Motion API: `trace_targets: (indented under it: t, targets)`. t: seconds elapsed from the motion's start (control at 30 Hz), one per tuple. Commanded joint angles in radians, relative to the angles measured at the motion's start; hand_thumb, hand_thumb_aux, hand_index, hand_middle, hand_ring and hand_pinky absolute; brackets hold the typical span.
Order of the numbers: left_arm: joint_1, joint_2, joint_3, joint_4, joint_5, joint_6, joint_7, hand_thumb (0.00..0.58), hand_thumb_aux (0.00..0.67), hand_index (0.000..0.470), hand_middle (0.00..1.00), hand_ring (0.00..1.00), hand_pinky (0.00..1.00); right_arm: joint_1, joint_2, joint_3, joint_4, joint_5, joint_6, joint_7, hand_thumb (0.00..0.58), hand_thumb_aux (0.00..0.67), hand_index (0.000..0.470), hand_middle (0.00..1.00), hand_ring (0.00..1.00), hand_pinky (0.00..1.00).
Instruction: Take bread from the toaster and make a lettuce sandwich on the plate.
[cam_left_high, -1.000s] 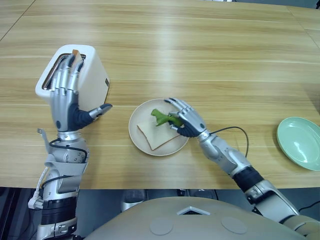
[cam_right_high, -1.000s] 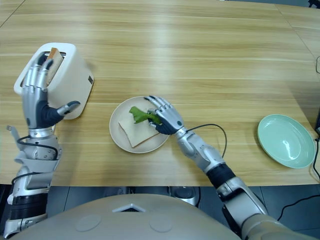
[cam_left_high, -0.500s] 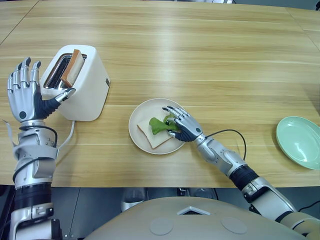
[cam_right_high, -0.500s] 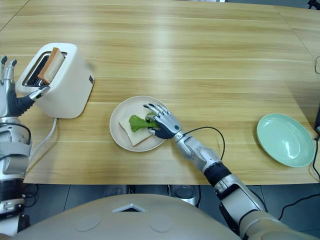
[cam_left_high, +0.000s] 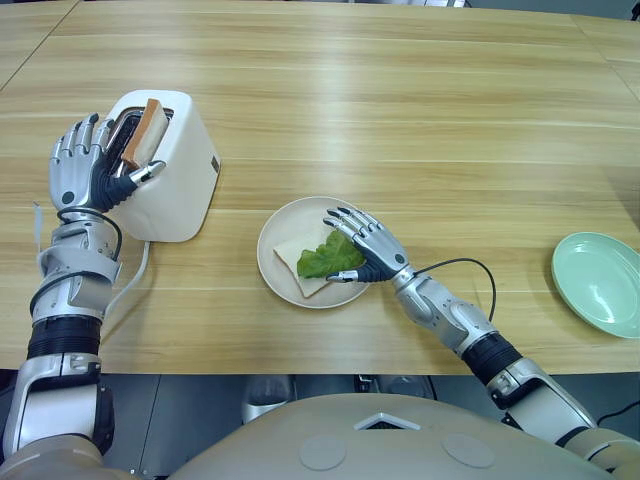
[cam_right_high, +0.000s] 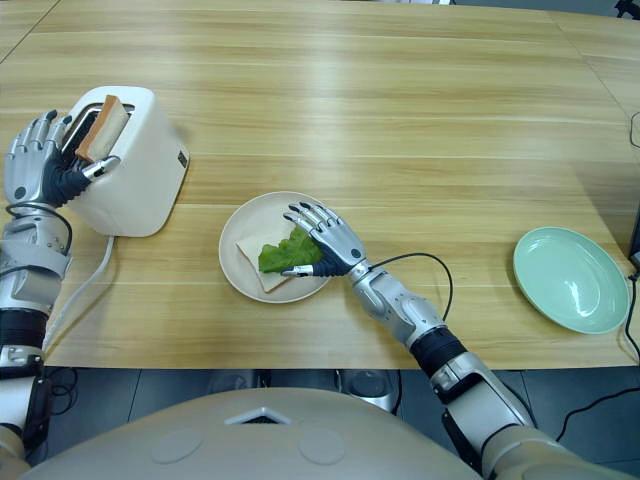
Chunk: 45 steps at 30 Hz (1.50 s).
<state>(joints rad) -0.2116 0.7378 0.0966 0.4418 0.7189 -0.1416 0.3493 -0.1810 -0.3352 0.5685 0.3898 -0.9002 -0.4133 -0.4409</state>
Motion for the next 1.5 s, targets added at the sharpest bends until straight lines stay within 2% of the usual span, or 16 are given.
trace_targets:
  t: [0.03, 0.07, 0.1, 0.23, 0.27, 0.47, 0.5, 0.57, 0.63, 0.67, 0.7, 0.87, 1.1, 1.23, 1.37, 1.5]
  targets:
    - [-0.018, 0.012, -0.028, 0.054, -0.027, -0.005, -0.022, 0.551, 0.520, 0.357, 0.00, 0.00, 0.00, 0.001, -0.004, -0.003, -0.002, -0.009, 0.011, -0.005, 0.000, 0.000, 0.000, 0.00, 0.00, 0.00]
    - [-0.023, 0.014, -0.029, 0.061, -0.035, -0.008, -0.025, 0.580, 0.670, 0.460, 0.00, 0.00, 0.00, 0.005, -0.005, -0.003, -0.005, -0.009, 0.010, -0.005, 0.000, 0.000, 0.000, 0.00, 0.00, 0.00]
    - [-0.027, 0.017, -0.031, 0.070, -0.046, -0.012, -0.029, 0.580, 0.670, 0.460, 0.00, 0.00, 0.00, 0.009, -0.006, -0.003, -0.007, -0.008, 0.009, -0.003, 0.000, 0.000, 0.000, 0.00, 0.00, 0.00]
    - [-0.030, 0.020, -0.052, 0.094, -0.059, -0.026, -0.041, 0.580, 0.670, 0.460, 0.14, 0.14, 0.14, 0.010, -0.006, -0.004, -0.002, 0.003, 0.002, 0.003, 0.000, 0.000, 0.000, 0.00, 0.00, 0.00]
    - [-0.030, 0.019, -0.057, 0.096, -0.062, -0.029, -0.045, 0.580, 0.670, 0.460, 0.22, 0.22, 0.22, 0.012, -0.005, -0.007, -0.003, 0.010, -0.003, 0.003, 0.000, 0.000, 0.000, 0.00, 0.00, 0.00]
    - [-0.038, 0.013, -0.084, 0.098, -0.076, -0.055, -0.045, 0.580, 0.670, 0.460, 0.51, 0.51, 0.51, 0.023, -0.028, -0.039, -0.044, 0.043, -0.020, 0.018, 0.000, 0.000, 0.000, 0.00, 0.00, 0.00]
    - [-0.034, 0.009, -0.080, 0.085, -0.080, -0.059, -0.035, 0.580, 0.670, 0.460, 0.51, 0.51, 0.51, 0.029, -0.039, -0.052, -0.053, 0.056, -0.026, 0.021, 0.000, 0.000, 0.000, 0.00, 0.00, 0.00]
    - [-0.040, 0.005, -0.064, 0.056, -0.083, -0.063, 0.002, 0.580, 0.670, 0.460, 0.62, 0.62, 0.62, 0.047, -0.065, -0.099, -0.076, 0.098, -0.033, 0.016, 0.000, 0.000, 0.000, 0.00, 0.00, 0.00]
    - [-0.054, 0.003, -0.040, 0.029, -0.096, -0.074, 0.043, 0.580, 0.670, 0.460, 0.81, 0.81, 0.81, 0.070, -0.089, -0.160, -0.099, 0.141, -0.037, 0.001, 0.000, 0.000, 0.000, 0.00, 0.00, 0.00]
    - [-0.061, -0.001, -0.023, 0.014, -0.110, -0.083, 0.063, 0.580, 0.670, 0.460, 0.81, 0.81, 0.81, 0.081, -0.099, -0.198, -0.109, 0.164, -0.037, -0.015, 0.000, 0.000, 0.000, 0.00, 0.00, 0.00]
    - [-0.069, -0.008, -0.007, 0.003, -0.128, -0.096, 0.081, 0.580, 0.670, 0.460, 1.00, 1.00, 1.00, 0.090, -0.105, -0.236, -0.116, 0.188, -0.037, -0.032, 0.000, 0.000, 0.000, 0.00, 0.00, 0.00]
    - [-0.108, -0.037, 0.030, -0.022, -0.186, -0.147, 0.131, 0.580, 0.670, 0.460, 1.00, 1.00, 1.00, 0.124, -0.104, -0.364, -0.145, 0.250, -0.045, -0.099, 0.000, 0.000, 0.000, 0.00, 0.00, 0.00]
    - [-0.138, -0.080, 0.110, -0.102, -0.269, -0.228, 0.209, 0.580, 0.670, 0.460, 1.00, 1.00, 1.00, 0.138, -0.066, -0.413, -0.166, 0.253, -0.062, -0.132, 0.000, 0.000, 0.000, 0.00, 0.00, 0.00]
    - [-0.116, -0.153, 0.106, -0.307, -0.421, -0.321, 0.092, 0.580, 0.670, 0.460, 1.00, 1.00, 1.00, 0.134, -0.044, -0.409, -0.169, 0.245, -0.066, -0.135, 0.000, 0.000, 0.000, 0.00, 0.00, 0.00]
    - [-0.030, -0.275, -0.064, -0.410, -0.543, -0.281, -0.134, 0.580, 0.670, 0.460, 1.00, 1.00, 1.00, 0.131, -0.034, -0.384, -0.187, 0.216, -0.085, -0.124, 0.000, 0.000, 0.000, 0.00, 0.00, 0.00]
    - [0.054, -0.367, -0.138, -0.411, -0.598, -0.241, -0.253, 0.580, 0.670, 0.460, 1.00, 1.00, 1.00, 0.145, -0.046, -0.334, -0.247, 0.170, -0.113, -0.079, 0.000, 0.000, 0.000, 0.00, 0.00, 0.00]
